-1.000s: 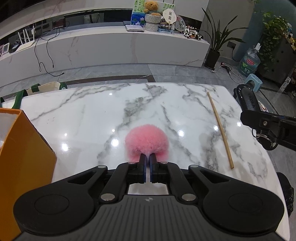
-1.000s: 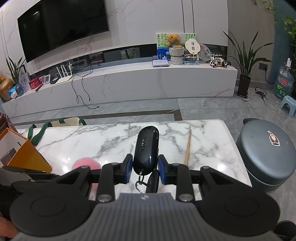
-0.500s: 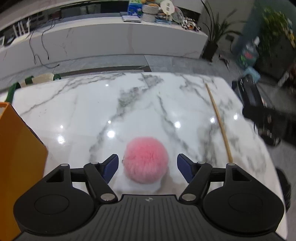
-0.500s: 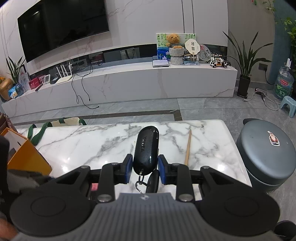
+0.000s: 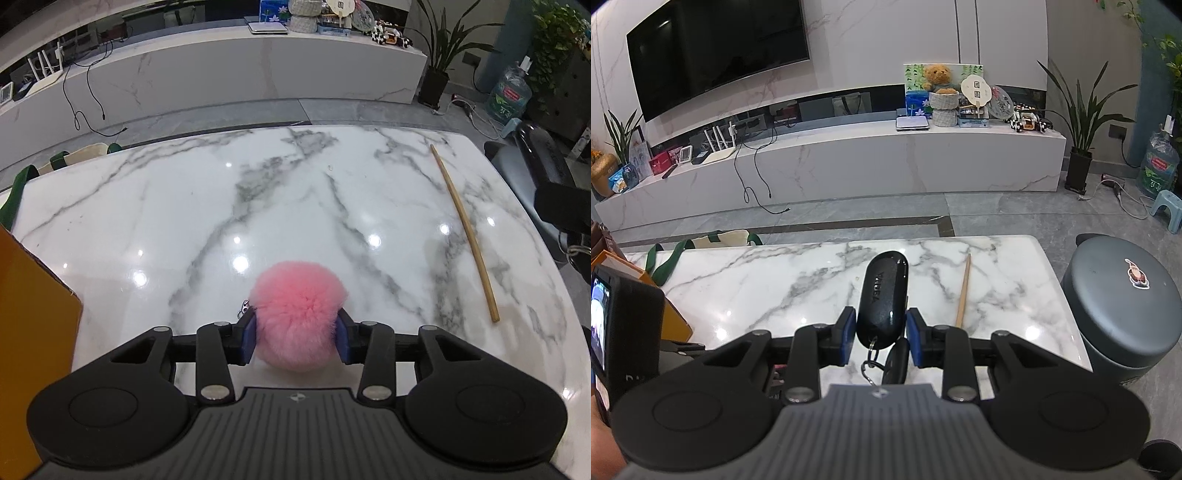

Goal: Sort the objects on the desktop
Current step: 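Carry the pink pompom and black key fob with both grippers over the white box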

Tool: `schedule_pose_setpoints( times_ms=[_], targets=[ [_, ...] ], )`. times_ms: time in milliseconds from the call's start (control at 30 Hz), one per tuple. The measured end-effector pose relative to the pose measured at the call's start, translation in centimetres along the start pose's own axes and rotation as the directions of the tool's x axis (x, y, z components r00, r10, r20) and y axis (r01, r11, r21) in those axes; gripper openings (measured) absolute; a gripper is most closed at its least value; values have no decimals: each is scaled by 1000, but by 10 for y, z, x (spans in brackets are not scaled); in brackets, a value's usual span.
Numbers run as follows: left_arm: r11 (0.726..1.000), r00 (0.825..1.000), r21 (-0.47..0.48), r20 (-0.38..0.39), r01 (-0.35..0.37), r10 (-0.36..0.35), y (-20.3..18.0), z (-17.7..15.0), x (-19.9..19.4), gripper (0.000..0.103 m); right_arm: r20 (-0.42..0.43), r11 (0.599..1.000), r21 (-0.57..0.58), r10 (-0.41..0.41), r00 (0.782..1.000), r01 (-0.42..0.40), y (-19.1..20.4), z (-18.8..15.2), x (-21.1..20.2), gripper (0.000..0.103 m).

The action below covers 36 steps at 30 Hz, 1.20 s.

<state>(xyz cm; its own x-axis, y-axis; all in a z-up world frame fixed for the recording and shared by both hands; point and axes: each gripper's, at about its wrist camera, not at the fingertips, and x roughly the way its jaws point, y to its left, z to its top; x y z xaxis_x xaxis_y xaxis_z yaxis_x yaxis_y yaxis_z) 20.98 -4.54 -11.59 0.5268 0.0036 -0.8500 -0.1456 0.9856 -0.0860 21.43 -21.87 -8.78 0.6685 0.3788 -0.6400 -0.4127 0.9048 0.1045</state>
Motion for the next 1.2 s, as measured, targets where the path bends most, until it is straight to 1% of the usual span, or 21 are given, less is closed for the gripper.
schedule_pose_setpoints(
  times_ms=[33, 100, 233, 400, 633, 900, 1067, 1200],
  targets=[
    [1000, 1000, -1, 5, -3, 3, 0, 0, 0, 41, 0, 1000, 1, -1, 1000, 1, -1, 0, 0, 31],
    [1000, 1000, 4, 13, -11, 11, 0, -1, 0, 33, 0, 1000, 2, -5, 1000, 5, -3, -1, 0, 31],
    [1000, 1000, 5, 20, -10, 9, 1, -2, -2, 26, 1, 1000, 6, -8, 1000, 8, -3, 0, 0, 31],
    [1000, 1000, 14, 27, -7, 7, 0, -3, -6, 25, 5, 1000, 5, -5, 1000, 5, -1, 0, -1, 31],
    [1000, 998, 21, 68, 14, -15, 3, -2, -26, 24, 8, 1000, -3, 0, 1000, 0, 2, 1, -1, 31],
    [1000, 989, 13, 146, 28, -30, 16, 8, -68, 24, 17, 1000, -10, 16, 1000, -16, 10, 4, -6, 31],
    [999, 979, 12, 199, 35, -36, 26, 14, -101, 24, 33, 998, -33, 58, 998, -57, 28, 9, -11, 31],
    [1000, 974, 5, 223, 28, -28, 36, 18, -126, 24, 45, 993, -72, 97, 994, -94, 52, 14, -16, 31]
  ],
)
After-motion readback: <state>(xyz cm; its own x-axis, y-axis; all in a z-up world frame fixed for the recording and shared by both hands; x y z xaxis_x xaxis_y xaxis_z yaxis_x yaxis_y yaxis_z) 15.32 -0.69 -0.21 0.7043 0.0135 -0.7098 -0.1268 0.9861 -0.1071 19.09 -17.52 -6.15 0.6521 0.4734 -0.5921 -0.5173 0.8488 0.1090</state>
